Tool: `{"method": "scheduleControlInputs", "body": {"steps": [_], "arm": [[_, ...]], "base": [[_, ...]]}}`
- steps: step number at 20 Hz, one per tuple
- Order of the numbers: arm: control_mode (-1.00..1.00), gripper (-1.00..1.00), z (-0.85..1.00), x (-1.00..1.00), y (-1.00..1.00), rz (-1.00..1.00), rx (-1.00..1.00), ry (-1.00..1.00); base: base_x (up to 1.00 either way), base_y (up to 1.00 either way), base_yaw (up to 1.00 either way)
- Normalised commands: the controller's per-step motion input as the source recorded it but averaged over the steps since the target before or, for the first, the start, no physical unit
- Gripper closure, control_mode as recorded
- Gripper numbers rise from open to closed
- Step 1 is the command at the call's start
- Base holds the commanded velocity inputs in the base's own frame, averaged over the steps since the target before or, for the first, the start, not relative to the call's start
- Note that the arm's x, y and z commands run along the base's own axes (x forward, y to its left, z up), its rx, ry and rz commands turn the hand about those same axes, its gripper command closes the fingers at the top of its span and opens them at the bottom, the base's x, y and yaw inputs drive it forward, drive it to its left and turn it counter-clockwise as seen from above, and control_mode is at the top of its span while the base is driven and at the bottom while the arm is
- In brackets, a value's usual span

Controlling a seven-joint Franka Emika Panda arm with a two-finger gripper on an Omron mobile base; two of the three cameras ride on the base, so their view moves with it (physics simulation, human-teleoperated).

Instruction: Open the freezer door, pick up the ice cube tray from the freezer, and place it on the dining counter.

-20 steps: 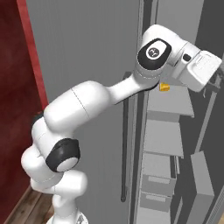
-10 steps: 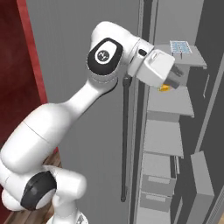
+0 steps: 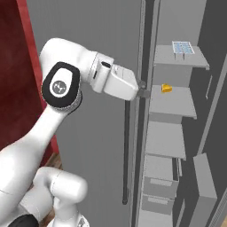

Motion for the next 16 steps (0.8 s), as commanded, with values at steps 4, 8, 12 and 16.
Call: {"method": "scheduleControlInputs", "body": {"steps": [4,8,12,16], "arm": [[-1.0,-1.0,-0.02,-0.39,0.77,0.35,0.03,0.1],[-1.0,-1.0,0.0,-0.23,0.74,0.38,0.1,0.14],[-1.0,-1.0,-0.01,-0.29,0.59,0.37,0.19,0.19],[-1.0,-1.0,-0.06,-0.14,0.56,0.38,0.24,0.14]], "base": [[0.0,0.0,0.0],[0.0,0.0,0.0],[0.0,0.0,0.0],[0.0,0.0,0.0]]}}
